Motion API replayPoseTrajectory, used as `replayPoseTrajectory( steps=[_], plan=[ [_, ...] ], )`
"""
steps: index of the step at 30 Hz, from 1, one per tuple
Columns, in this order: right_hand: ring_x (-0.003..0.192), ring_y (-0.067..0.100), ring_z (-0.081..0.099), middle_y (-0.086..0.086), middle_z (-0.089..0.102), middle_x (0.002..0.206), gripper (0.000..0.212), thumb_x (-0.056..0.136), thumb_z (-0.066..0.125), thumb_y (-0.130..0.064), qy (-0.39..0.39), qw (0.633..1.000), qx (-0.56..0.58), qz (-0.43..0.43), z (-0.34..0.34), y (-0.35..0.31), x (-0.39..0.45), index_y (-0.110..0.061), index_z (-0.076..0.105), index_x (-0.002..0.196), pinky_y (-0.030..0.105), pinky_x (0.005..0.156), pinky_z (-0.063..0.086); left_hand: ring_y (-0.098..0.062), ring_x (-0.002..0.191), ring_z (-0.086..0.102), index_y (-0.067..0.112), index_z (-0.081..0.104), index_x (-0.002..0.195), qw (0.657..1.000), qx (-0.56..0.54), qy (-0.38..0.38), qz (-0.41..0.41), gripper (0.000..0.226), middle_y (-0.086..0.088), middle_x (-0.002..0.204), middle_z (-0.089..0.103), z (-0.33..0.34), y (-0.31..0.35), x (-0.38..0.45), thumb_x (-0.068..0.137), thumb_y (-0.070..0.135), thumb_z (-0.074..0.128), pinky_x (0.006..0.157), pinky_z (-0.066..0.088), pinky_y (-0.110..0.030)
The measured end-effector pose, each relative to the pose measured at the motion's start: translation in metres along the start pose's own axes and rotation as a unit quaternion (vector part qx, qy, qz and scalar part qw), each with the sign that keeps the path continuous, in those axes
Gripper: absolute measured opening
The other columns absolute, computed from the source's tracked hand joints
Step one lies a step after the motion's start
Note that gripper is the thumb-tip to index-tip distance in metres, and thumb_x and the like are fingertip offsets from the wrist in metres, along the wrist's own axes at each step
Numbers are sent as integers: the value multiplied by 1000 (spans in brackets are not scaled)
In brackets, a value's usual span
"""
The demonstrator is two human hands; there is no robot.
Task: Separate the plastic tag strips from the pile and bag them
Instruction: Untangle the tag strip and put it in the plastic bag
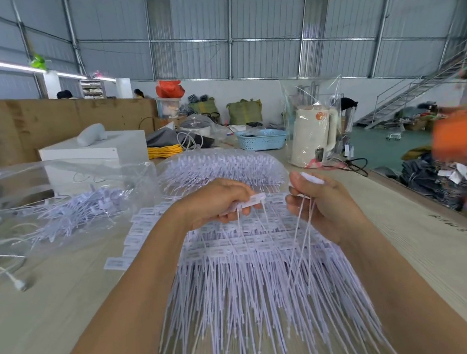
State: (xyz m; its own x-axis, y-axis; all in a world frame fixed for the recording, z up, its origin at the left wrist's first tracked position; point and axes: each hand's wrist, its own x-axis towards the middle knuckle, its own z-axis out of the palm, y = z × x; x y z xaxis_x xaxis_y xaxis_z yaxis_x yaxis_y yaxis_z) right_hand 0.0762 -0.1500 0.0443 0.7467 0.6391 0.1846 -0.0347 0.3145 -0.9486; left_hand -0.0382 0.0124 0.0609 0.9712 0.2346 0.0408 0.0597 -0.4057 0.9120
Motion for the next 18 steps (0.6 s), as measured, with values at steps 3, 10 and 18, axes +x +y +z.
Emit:
replayPoseTrajectory(
  steps=[3,10,18],
  plan=[
    [45,8,47,-4,53,58,11,85,64,-15,-39,999,32,-14,7,1,-3,-10,54,81,17,40,42,-12,52,43,14,68,74,999,43,12,3,36,2,61,56,1,3,0,88,-3,39,48,36,-21],
    [42,3,37,-8,46,52,32,73,71,9,-83,990,-100,-55,21,19,-2,-12,49,82,16,39,30,-20,74,48,2,66,97,994,108,13,11,33,-15,84,56,3,8,-1,83,-14,41,67,39,-30],
    [40,3,37,-10,52,50,14,76,72,1,-71,992,-101,2,17,22,-3,-5,61,81,15,36,28,-20,74,56,9,50,107,998,24,39,52,30,-11,93,56,5,6,2,85,-10,57,67,49,-27]
  ],
)
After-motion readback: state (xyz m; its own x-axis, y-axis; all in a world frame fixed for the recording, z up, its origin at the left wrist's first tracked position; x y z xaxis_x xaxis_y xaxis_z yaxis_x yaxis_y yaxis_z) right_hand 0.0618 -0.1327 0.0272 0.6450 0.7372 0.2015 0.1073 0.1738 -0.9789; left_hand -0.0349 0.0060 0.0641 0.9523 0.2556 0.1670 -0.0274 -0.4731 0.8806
